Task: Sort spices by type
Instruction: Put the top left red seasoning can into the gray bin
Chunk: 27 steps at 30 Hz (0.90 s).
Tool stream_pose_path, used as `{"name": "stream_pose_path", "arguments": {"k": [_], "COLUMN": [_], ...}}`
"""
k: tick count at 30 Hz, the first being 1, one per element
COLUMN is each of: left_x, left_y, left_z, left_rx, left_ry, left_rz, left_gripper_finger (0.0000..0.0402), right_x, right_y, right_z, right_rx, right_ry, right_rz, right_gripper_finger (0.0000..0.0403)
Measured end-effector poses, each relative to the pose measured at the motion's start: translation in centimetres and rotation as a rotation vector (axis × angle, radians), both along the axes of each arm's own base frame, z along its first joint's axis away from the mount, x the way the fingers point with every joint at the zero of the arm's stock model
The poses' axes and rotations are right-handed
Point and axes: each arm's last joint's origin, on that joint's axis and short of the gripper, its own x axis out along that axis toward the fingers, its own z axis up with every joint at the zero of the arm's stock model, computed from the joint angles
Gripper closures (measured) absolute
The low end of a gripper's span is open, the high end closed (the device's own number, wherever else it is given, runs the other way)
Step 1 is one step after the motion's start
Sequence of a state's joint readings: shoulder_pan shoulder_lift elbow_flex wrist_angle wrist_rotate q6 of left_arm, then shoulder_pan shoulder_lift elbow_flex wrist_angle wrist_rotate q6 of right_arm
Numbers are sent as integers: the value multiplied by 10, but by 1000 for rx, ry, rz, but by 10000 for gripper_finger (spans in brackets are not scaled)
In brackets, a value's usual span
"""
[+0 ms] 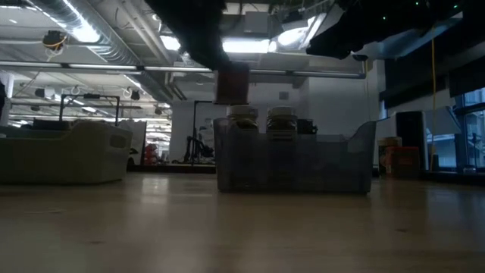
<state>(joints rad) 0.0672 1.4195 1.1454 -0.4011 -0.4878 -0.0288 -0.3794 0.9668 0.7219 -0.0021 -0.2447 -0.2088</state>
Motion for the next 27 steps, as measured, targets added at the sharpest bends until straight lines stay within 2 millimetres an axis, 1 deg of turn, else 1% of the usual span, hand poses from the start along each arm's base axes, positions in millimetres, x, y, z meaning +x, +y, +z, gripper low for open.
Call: {"name": "stream_pose_path", "arguments": {"k": [3, 6, 11, 14, 19, 23, 27], "left_x": [-12, -24, -44, -54, -78, -101, -115], "left_y": [-19, -38, -62, -71, -75, -66, -60], "left_z": [9, 12, 10, 8, 3, 4, 6], "left_rx": [-10, -23, -45, -73, -117, -120, -162], "left_ry": [-19, -11, 21, 39, 143, 237, 283], "left_rz": [14, 36, 104, 134, 229, 328, 392], "left_gripper_finger": [203, 203, 203, 203, 203, 203, 203], "right_x": [0, 0, 0, 0, 0, 0, 0], "right_y": [0, 0, 0, 0, 0, 0, 0], "right_z": [0, 0, 0, 0, 0, 0, 0], "right_rx": [19, 29, 58, 73, 74, 77, 78], "right_ry": [-2, -4, -7, -9, -9, -9, -10], "right_rz": [-5, -8, -14, -18, -19, -19, -20], "right_gripper_finger": [139, 139, 139, 139, 139, 139, 139]}}
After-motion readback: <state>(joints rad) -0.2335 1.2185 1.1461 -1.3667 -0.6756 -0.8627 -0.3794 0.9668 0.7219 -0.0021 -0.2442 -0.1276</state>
